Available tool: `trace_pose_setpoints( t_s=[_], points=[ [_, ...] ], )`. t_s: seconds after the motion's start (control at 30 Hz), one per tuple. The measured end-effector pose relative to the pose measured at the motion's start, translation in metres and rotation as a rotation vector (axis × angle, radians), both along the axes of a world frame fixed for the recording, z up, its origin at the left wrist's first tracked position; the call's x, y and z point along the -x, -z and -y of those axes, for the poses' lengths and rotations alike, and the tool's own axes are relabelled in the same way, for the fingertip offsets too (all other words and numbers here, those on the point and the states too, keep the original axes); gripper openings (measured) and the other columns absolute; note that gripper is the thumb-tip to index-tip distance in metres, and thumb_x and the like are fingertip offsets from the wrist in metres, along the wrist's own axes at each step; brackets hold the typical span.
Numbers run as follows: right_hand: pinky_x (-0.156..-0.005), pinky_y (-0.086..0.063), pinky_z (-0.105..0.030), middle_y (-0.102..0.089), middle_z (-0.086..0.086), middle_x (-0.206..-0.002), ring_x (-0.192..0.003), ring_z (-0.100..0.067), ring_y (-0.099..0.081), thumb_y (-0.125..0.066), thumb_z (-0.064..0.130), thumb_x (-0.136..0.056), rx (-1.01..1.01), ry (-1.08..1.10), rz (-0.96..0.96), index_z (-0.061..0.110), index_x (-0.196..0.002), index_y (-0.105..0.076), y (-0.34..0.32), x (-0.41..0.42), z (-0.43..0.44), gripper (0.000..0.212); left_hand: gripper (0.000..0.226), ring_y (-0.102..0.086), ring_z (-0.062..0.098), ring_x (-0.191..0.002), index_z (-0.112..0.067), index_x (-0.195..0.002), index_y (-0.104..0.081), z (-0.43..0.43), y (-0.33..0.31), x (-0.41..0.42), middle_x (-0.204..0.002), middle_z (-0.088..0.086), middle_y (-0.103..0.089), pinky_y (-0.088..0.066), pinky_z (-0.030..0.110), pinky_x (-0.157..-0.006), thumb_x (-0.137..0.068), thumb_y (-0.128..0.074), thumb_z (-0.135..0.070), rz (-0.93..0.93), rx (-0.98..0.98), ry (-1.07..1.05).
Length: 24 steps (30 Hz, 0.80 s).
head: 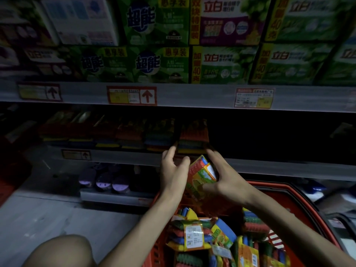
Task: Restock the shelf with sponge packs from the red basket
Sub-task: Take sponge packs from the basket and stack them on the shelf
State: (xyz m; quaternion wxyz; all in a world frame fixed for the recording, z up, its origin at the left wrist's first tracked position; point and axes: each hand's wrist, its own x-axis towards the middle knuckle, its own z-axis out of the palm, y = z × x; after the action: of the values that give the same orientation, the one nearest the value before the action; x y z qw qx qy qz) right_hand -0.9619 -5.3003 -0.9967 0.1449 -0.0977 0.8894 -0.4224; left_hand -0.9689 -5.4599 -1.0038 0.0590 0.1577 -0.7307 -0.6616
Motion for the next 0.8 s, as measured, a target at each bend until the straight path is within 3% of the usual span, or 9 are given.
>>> trace_pose_setpoints(
  t_s=[0.07,0.13,0.23,0.33,0.4,0.53,0.67,0.8],
  points=[
    [-0.107,-0.047,-0.031,-0.009,0.004,-0.167,-0.139,-0.012,-0.036,-0.080,0.017,-0.086,0.009,0.000,0.005,0.021,-0.164,-0.006,-0.002,0.002,0.001,0.107,0.057,-0.055,0.020,-0.132,-0.018,-0.149,-0.051,0.001,-0.001,0.001,-0.148,0.002,-0.053,-0.045,0.045,-0.113,-0.094,-0.067,-0.019,0.016,-0.009,-0.008],
    [-0.099,-0.049,-0.026,-0.012,0.003,-0.166,-0.129,-0.007,-0.037,-0.078,0.016,-0.088,0.008,-0.001,0.016,0.019,-0.164,-0.006,-0.003,0.002,0.002,0.104,0.056,-0.058,0.020,-0.128,-0.021,-0.147,-0.053,0.002,0.000,0.002,-0.143,0.003,-0.057,-0.048,0.044,-0.110,-0.092,-0.066,-0.023,0.026,0.000,-0.016],
    [-0.101,-0.046,-0.023,-0.007,0.005,-0.169,-0.135,-0.004,-0.032,-0.079,0.016,-0.087,0.013,-0.005,0.029,0.022,-0.164,-0.006,0.000,0.000,0.003,0.107,0.050,-0.065,0.017,-0.114,-0.024,-0.143,-0.057,0.003,0.005,0.003,-0.131,0.002,-0.065,-0.054,0.032,-0.096,-0.093,-0.063,-0.018,0.021,0.052,-0.027],
    [-0.109,-0.045,-0.029,-0.009,0.009,-0.166,-0.144,-0.009,-0.030,-0.081,0.017,-0.085,0.020,-0.014,0.028,0.025,-0.164,-0.007,0.001,-0.001,0.002,0.108,0.050,-0.065,0.012,-0.108,-0.023,-0.145,-0.054,0.005,0.011,0.003,-0.125,0.000,-0.066,-0.046,0.015,-0.078,-0.096,-0.061,-0.013,0.024,0.081,-0.040],
    [-0.105,-0.046,-0.027,-0.014,0.012,-0.159,-0.139,-0.008,-0.033,-0.080,0.017,-0.086,0.022,-0.016,0.026,0.023,-0.164,-0.009,0.000,0.001,0.001,0.105,0.051,-0.065,0.011,-0.104,-0.023,-0.147,-0.052,0.005,0.012,0.004,-0.123,0.000,-0.066,-0.044,0.013,-0.073,-0.097,-0.060,-0.014,0.034,0.061,-0.051],
    [-0.104,-0.051,-0.036,-0.023,0.004,-0.160,-0.134,-0.017,-0.046,-0.080,0.019,-0.086,0.056,-0.017,0.033,0.022,-0.163,-0.013,-0.001,0.004,0.000,0.102,0.050,-0.067,0.009,-0.099,-0.023,-0.147,-0.052,0.006,0.011,0.005,-0.120,0.000,-0.069,-0.047,0.018,-0.073,-0.098,-0.058,-0.014,0.034,0.022,-0.077],
    [-0.098,-0.054,-0.030,-0.028,0.005,-0.155,-0.127,-0.015,-0.051,-0.079,0.016,-0.087,0.067,-0.026,0.036,0.021,-0.163,-0.014,-0.002,0.004,0.002,0.100,0.047,-0.059,-0.006,-0.089,-0.019,-0.145,-0.054,0.007,0.008,0.004,-0.119,-0.002,-0.066,-0.042,0.009,-0.069,-0.099,-0.057,-0.009,0.021,-0.008,-0.102],
    [-0.096,-0.053,-0.027,-0.031,0.002,-0.154,-0.127,-0.016,-0.052,-0.079,0.017,-0.087,0.058,-0.022,0.019,0.020,-0.162,-0.015,-0.003,0.004,0.002,0.099,0.040,-0.066,0.006,-0.098,-0.020,-0.134,-0.061,0.009,0.008,0.004,-0.118,0.001,-0.069,-0.046,0.013,-0.072,-0.097,-0.056,-0.005,-0.006,-0.016,-0.109]
  ],
)
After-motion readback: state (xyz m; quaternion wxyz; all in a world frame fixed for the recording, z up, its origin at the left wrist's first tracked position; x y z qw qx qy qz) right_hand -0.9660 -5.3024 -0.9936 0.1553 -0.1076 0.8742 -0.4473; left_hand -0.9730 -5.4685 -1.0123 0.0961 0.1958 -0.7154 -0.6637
